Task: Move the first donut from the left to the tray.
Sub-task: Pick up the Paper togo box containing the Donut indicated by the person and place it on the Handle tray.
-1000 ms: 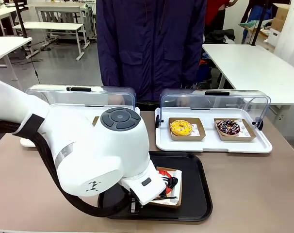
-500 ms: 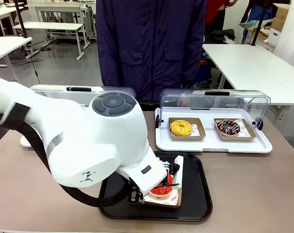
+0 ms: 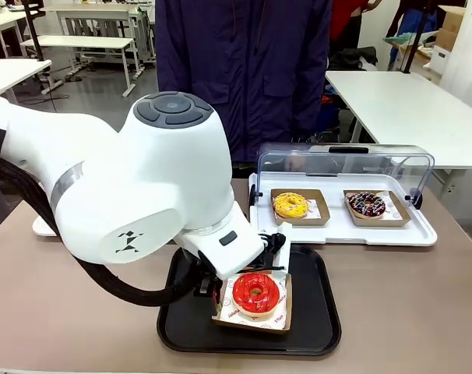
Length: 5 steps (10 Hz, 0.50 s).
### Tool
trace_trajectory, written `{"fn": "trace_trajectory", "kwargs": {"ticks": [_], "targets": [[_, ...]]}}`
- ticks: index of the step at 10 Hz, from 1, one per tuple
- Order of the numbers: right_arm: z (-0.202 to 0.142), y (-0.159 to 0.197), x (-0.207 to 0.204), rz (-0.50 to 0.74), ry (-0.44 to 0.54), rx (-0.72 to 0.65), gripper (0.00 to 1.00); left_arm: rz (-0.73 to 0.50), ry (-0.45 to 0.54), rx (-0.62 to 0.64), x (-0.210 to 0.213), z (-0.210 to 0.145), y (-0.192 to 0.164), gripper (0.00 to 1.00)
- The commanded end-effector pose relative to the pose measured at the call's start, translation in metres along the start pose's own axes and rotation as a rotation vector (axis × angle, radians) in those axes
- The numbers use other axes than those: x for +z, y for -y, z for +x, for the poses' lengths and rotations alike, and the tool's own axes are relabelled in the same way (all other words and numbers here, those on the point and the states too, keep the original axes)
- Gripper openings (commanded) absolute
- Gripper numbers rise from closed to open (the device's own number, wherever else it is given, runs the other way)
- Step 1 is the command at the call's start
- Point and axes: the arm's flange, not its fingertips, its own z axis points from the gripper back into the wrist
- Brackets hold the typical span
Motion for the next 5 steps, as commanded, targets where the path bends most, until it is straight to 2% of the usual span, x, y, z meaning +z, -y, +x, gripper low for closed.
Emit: {"fn": "trace_trajectory", "kwargs": {"ticks": [1,5], "targets": [[0.0014,0.0017,-0.0008,0.005,0.030,0.026,1.00,0.014,0.016,-0.006,-0.0042,0.0054,0.0076,1.00],[0.0014,0.0017,-0.0008,0.005,0.030,0.026,1.00,0.014,0.016,-0.006,-0.0042,0.0054,0.0076,1.00]]}}
